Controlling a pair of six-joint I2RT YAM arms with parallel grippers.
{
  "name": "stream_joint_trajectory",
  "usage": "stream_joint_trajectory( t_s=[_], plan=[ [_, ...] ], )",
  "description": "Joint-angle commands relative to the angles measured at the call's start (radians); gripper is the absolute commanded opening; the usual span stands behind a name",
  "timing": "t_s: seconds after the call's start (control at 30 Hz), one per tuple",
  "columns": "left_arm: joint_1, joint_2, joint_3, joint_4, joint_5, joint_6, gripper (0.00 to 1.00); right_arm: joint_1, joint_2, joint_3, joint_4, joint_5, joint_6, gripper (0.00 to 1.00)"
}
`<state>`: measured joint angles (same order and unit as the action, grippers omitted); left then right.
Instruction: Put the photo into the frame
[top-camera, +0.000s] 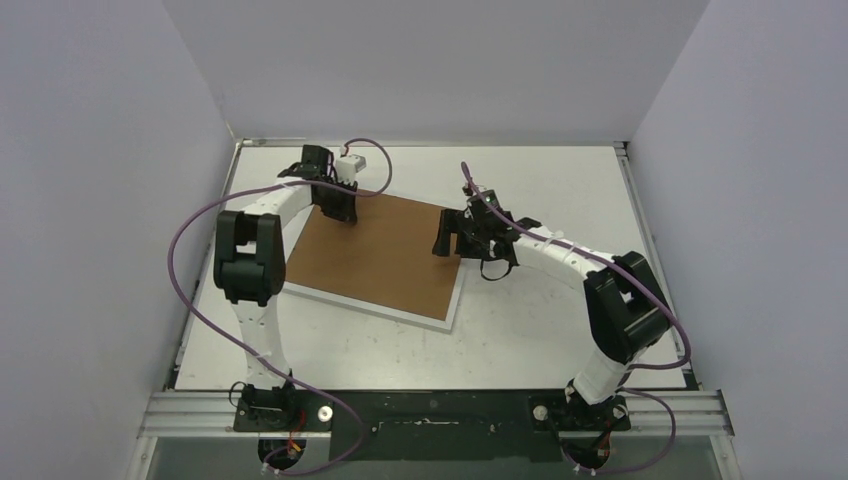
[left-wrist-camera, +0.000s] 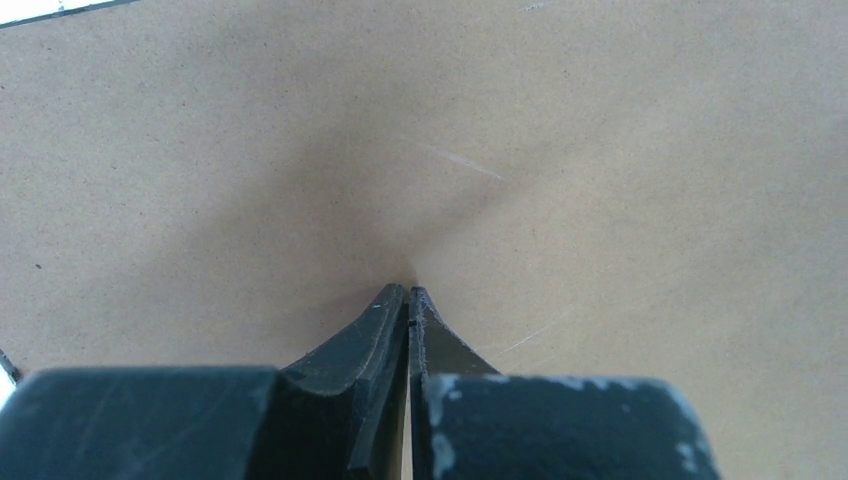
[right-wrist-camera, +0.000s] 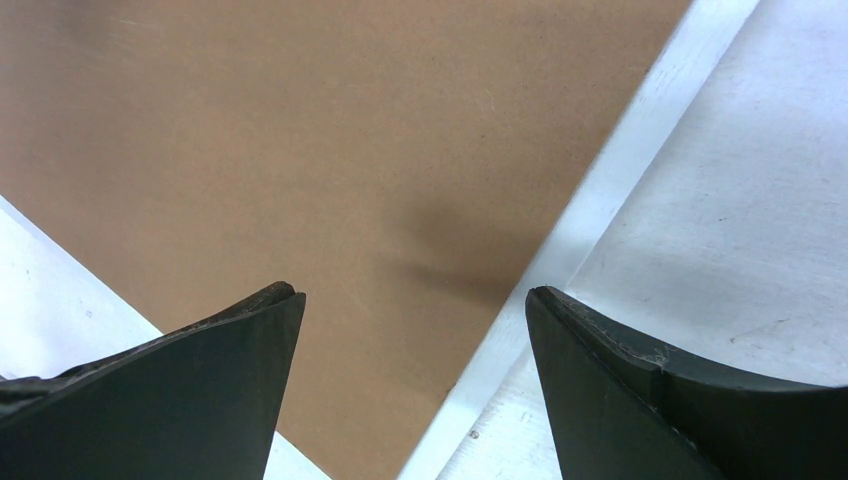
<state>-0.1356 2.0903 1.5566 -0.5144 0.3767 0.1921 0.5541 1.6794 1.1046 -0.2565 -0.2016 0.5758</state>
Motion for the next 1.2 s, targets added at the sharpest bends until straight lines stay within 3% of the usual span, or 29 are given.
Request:
stream_joint_trajectory(
  t_s=[0.0,0.13,0.23,0.47,0.63,0.7,0.83,1.17],
  plan=[
    [0.035,-0.015,0.065,-0.143,0.030,-0.010,0.05,-0.015,0.018,-0.024,0.080,-0.020,0.028,0.84],
    [0.095,-0.068,0.189,-0.190,0.097,-0.044,0.12,-0.028,0.025,-0.043,0.109,-0.030,0.041,0.84],
    [0.120,-0.060,0.231,-0.194,0.068,-0.028,0.14,-0.031,0.033,-0.057,0.135,-0.042,0.059,0.83],
    [0.197,0.006,0.197,-0.102,-0.024,-0.026,0.13,-0.043,0.043,-0.100,0.209,-0.085,0.106,0.83],
    [0.271,0.031,0.198,-0.100,-0.003,-0.038,0.14,-0.051,0.050,-0.117,0.247,-0.114,0.130,0.84],
    [0.288,0.033,0.190,-0.108,0.007,-0.034,0.19,-0.051,0.054,-0.118,0.249,-0.121,0.137,0.84],
    [0.306,0.030,0.147,-0.107,-0.006,-0.026,0.45,-0.051,0.058,-0.127,0.248,-0.130,0.148,0.84],
    [0.334,0.094,0.133,-0.184,0.148,-0.050,0.50,-0.053,0.045,-0.139,0.281,-0.137,0.164,0.84]
  ],
)
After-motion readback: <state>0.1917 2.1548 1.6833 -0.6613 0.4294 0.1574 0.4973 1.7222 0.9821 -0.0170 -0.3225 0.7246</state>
